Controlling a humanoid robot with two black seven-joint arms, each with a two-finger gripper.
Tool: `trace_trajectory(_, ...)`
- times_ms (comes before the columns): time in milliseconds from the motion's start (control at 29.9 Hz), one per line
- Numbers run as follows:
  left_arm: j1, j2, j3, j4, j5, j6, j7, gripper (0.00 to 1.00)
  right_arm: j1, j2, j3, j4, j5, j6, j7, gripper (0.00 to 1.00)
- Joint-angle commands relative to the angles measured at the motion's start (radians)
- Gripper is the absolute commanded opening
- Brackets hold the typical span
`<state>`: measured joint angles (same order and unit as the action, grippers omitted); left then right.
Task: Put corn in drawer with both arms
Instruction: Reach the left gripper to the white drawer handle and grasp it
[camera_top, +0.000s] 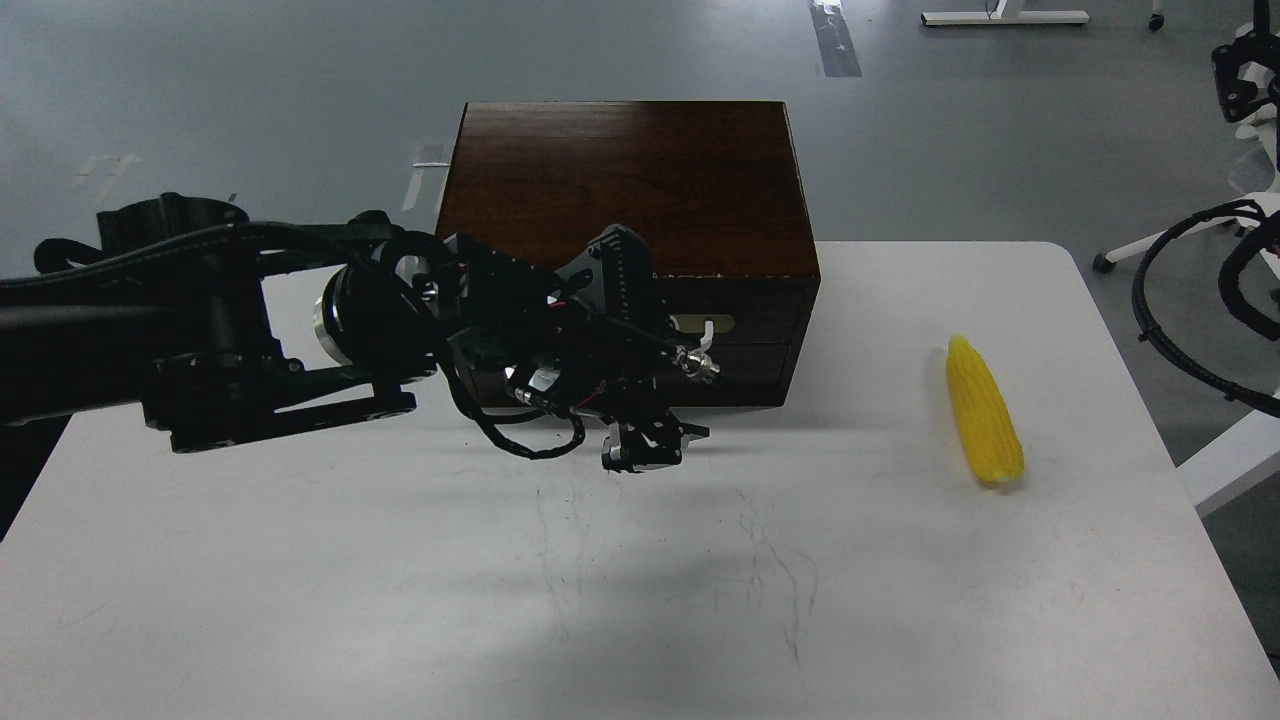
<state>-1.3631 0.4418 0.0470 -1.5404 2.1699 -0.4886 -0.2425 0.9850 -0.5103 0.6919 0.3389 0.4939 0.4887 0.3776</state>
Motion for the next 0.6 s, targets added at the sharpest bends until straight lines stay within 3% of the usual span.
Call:
trace_trajectory(0,0.001,-0.017,0.019,0.049,0.012,0.0,0.0,0.79,-0.002,-0.007,0.0,0.0,0.0,0.0,0.0,1.0)
trace_trajectory(568,0.029,-0.003,0.024,0.118,0.012,0.0,-0.008,0.79,-0.005,-0.007,-0.002,0.0,0.0,0.0,-0.002,1.0)
